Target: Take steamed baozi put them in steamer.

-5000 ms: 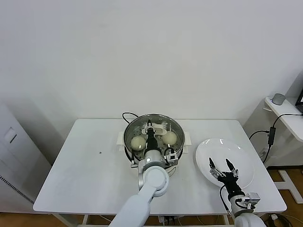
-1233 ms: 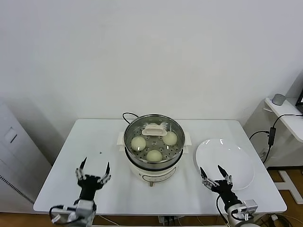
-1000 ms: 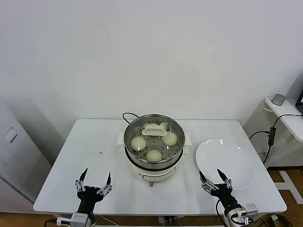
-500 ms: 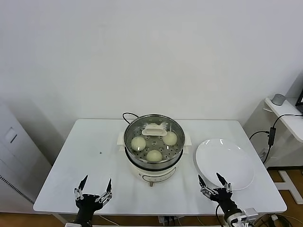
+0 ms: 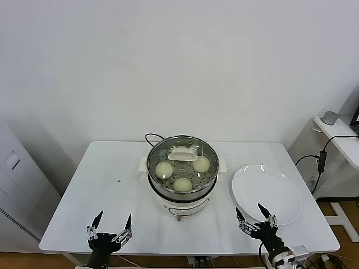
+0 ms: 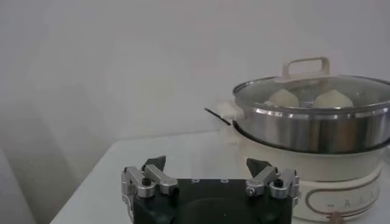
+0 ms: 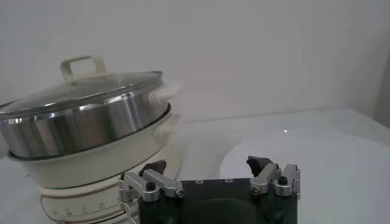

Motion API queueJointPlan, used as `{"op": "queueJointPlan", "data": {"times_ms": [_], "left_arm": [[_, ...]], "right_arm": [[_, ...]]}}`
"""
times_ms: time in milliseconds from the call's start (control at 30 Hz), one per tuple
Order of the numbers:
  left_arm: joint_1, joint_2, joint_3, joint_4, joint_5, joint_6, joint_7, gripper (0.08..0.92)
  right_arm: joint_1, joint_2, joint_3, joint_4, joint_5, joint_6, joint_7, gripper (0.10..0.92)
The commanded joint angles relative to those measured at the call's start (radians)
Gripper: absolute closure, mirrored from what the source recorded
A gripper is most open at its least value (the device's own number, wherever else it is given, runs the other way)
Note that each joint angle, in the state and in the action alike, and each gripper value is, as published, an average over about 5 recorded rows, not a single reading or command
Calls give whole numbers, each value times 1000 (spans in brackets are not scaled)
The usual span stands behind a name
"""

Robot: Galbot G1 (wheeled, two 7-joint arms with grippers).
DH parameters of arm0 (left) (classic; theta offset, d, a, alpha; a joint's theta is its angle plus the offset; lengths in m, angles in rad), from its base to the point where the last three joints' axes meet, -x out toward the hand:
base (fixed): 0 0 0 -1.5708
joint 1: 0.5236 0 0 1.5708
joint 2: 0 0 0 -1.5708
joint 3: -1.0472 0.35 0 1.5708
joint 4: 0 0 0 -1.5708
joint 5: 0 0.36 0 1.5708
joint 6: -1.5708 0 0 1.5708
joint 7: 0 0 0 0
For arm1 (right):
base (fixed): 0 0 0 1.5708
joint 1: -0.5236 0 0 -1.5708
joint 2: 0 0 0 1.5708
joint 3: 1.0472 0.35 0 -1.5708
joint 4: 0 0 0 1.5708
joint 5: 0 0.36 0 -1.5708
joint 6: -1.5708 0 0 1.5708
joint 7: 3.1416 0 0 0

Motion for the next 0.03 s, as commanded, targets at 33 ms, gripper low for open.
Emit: {"op": "queueJointPlan", "data": {"times_ms": [33], "left_arm": [[10, -1, -3, -13, -12, 5, -2, 177]], "right_arm": [[-6, -3, 5, 32, -18, -18, -1, 203]]}}
